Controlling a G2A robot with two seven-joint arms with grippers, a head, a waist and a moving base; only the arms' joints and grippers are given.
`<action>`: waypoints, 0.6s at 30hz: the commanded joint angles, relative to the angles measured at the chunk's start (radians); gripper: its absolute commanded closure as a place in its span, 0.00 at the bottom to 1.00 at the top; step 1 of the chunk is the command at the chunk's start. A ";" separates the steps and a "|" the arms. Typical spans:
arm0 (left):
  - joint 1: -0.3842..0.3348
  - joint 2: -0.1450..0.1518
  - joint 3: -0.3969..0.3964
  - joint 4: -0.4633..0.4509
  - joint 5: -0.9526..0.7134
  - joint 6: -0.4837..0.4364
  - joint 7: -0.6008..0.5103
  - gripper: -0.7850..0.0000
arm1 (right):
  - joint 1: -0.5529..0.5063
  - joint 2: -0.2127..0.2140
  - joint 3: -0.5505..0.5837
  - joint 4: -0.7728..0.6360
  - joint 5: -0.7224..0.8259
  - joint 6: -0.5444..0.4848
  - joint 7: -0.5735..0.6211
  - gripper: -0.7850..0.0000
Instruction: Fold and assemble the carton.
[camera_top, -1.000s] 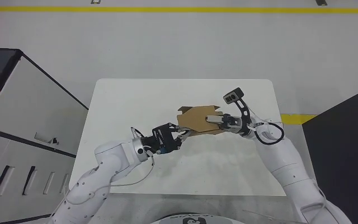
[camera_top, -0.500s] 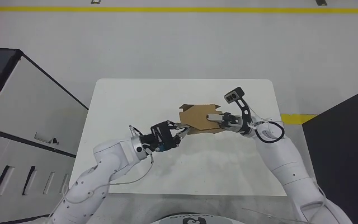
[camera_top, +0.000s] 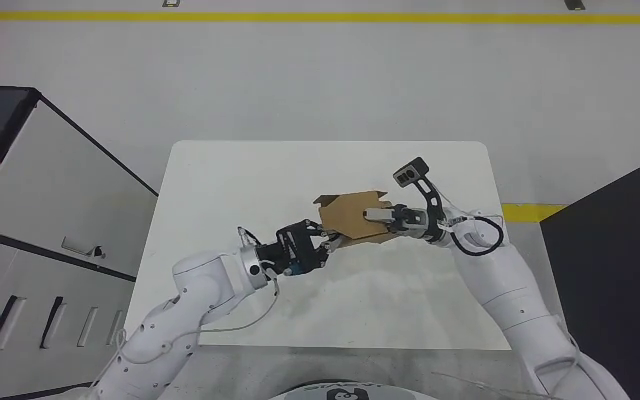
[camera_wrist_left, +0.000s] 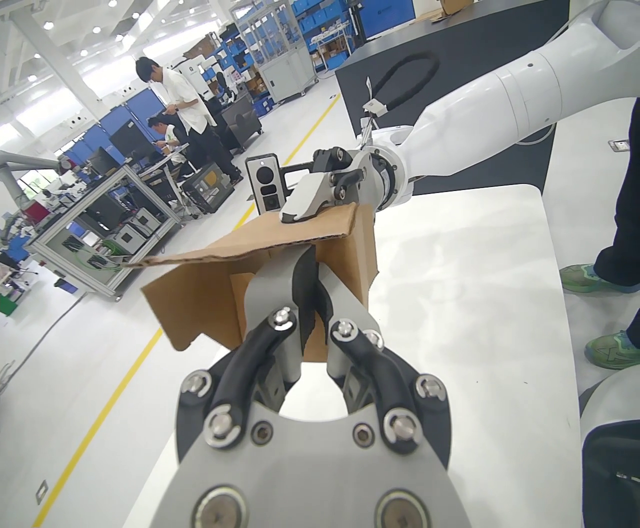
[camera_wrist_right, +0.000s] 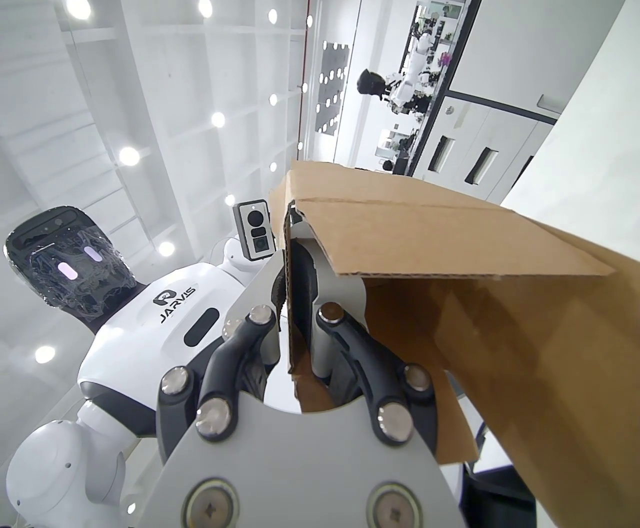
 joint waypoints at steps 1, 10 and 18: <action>0.001 0.000 -0.004 0.001 -0.002 0.004 0.001 1.00 | -0.001 0.001 0.002 0.001 -0.001 0.000 0.000 1.00; 0.016 0.005 -0.031 -0.007 -0.003 0.009 0.004 1.00 | -0.011 0.004 0.021 0.000 0.001 -0.007 -0.007 1.00; 0.021 0.006 -0.022 -0.008 0.003 0.001 0.010 1.00 | -0.013 0.000 0.005 -0.006 -0.002 -0.008 -0.008 1.00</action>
